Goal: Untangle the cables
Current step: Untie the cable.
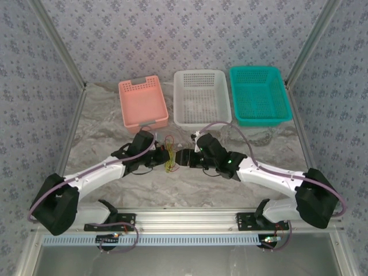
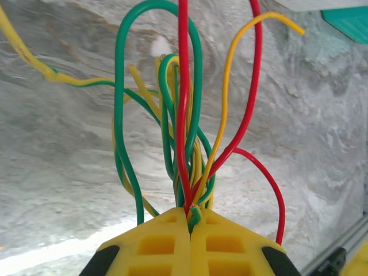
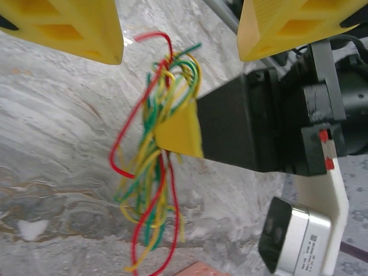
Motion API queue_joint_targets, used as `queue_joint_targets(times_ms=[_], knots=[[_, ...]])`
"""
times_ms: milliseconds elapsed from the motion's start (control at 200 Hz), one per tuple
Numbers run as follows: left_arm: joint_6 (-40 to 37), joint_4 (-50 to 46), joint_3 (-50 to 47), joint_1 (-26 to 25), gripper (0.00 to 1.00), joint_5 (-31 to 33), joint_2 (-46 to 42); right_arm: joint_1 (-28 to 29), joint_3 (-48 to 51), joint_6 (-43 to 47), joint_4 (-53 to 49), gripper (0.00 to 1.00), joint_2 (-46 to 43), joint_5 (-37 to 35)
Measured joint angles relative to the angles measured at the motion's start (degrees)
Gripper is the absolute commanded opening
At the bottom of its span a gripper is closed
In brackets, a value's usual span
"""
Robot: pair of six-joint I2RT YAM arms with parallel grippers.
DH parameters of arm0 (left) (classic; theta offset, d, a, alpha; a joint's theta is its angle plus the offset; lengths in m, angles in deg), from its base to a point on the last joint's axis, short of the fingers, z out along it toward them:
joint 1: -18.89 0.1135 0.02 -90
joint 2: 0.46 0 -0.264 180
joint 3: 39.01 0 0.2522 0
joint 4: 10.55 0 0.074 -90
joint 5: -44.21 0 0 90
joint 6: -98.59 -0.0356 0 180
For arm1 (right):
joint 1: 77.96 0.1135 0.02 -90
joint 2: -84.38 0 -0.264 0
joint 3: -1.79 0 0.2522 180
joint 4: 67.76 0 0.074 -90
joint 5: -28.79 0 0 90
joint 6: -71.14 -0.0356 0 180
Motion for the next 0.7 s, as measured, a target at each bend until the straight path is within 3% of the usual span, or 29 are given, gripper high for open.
queue_joint_targets(times_ms=[225, 455, 700], knots=[[0.4, 0.6, 3.8, -4.5, 0.0, 0.1, 1.0, -2.7, 1.0, -1.9, 3.1, 0.55, 1.4, 2.8], [1.3, 0.6, 4.0, -5.3, 0.0, 0.2, 0.1, -4.5, 6.7, -4.5, 4.2, 0.64, -2.2, 2.5], [2.9, 2.8, 4.6, -6.3, 0.0, -0.1, 0.0, -4.4, 8.5, -7.9, 8.9, 0.44, -1.1, 3.5]])
